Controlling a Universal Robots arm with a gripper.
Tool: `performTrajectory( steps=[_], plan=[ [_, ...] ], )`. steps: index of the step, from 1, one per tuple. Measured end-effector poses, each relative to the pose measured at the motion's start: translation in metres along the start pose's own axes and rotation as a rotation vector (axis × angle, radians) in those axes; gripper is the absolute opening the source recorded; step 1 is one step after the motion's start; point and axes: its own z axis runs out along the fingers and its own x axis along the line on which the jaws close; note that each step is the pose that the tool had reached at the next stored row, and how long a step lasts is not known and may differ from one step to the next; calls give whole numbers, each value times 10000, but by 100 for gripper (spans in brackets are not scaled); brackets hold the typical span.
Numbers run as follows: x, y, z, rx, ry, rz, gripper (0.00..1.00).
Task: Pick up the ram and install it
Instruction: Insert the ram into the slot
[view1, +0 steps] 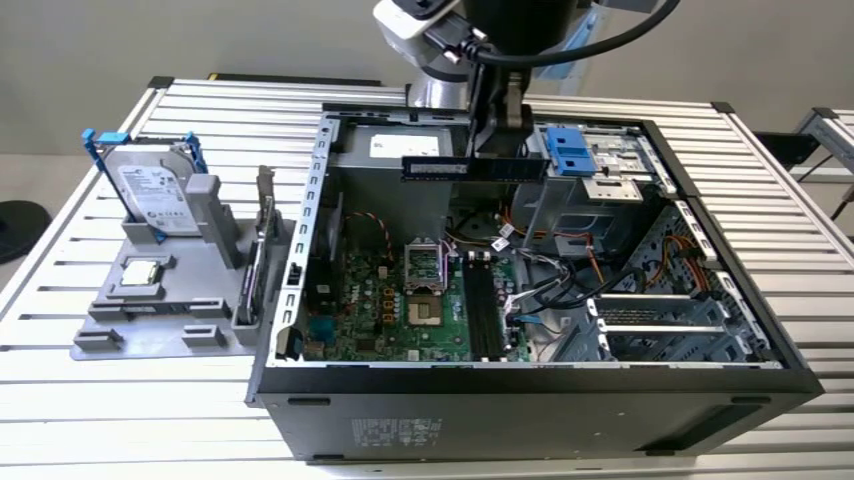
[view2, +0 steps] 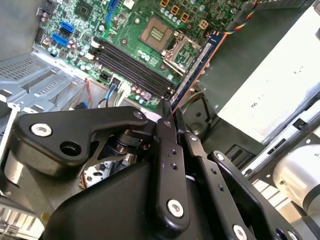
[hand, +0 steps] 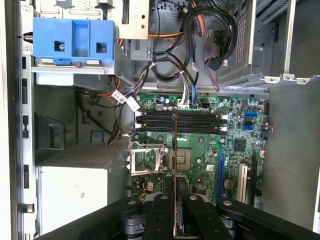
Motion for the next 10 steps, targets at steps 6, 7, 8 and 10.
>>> performTrajectory(
  steps=[6, 7, 8, 10],
  plan=[
    [0, 0, -1, 5, 4, 304, 0],
    [0, 0, -1, 5, 5, 352, 0],
    [0, 0, -1, 6, 7, 395, 0],
    [0, 0, -1, 7, 9, 486, 0]
  ],
)
